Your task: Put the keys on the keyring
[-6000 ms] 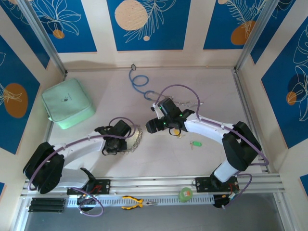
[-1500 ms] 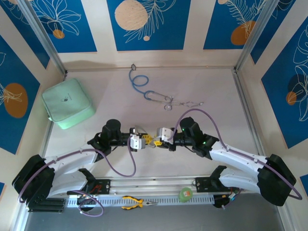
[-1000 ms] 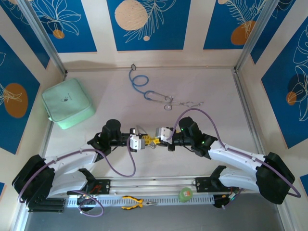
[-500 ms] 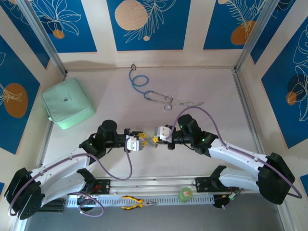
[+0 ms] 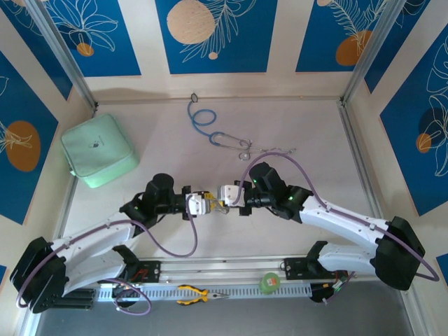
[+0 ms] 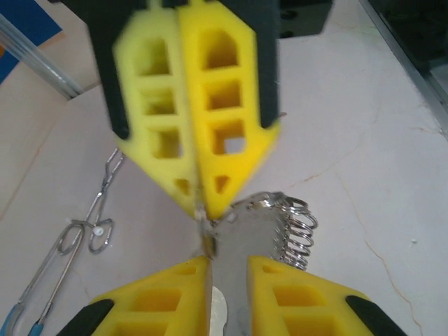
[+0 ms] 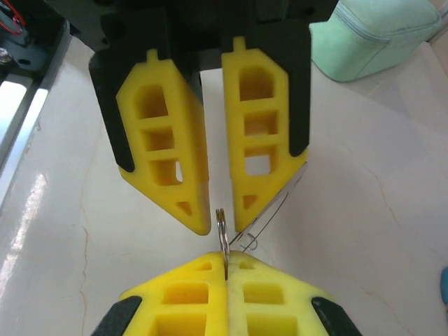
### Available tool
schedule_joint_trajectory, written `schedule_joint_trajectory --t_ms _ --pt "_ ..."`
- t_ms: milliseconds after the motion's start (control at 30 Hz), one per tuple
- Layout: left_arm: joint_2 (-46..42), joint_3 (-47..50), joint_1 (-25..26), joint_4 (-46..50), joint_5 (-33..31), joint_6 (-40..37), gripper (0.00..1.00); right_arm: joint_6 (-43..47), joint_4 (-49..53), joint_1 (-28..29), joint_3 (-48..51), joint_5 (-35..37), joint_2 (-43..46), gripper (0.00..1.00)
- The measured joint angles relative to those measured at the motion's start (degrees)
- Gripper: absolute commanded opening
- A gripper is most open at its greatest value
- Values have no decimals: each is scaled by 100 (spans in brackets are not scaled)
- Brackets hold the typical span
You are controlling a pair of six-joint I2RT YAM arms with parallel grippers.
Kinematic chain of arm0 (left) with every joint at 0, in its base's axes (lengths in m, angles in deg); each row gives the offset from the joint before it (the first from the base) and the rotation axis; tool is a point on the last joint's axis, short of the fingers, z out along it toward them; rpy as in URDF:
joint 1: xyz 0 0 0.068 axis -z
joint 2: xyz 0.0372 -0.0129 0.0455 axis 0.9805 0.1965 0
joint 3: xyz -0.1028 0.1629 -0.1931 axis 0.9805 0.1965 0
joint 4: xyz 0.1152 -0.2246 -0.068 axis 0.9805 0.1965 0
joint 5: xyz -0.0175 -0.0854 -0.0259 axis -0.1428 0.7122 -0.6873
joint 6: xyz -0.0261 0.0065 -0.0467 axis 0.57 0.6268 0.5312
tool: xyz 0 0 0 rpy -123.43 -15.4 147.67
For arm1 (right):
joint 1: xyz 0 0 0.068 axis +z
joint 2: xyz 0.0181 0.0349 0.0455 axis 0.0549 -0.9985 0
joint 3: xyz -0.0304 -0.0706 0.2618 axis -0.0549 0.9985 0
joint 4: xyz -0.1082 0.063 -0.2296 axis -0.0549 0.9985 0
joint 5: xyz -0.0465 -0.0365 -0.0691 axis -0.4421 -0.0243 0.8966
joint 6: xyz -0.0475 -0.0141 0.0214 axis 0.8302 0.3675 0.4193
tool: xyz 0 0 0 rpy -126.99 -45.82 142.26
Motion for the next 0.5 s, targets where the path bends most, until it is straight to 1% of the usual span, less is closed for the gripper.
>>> schedule_joint_trajectory --t_ms 133,200,333,467,500 --pt "0 -26 2 0 -155 168 23 72 114 79 -87 214 -70 0" --pt "0 -42 2 0 -160 212 22 76 125 111 -131 299 -109 0" --pt "20 -107 2 15 -149 315 15 74 149 162 -223 428 -192 0" --pt "35 -114 0 20 -92 387 0 70 188 192 -302 514 -245 0" --pt "35 -114 0 17 -92 402 0 66 190 192 -302 511 -245 0"
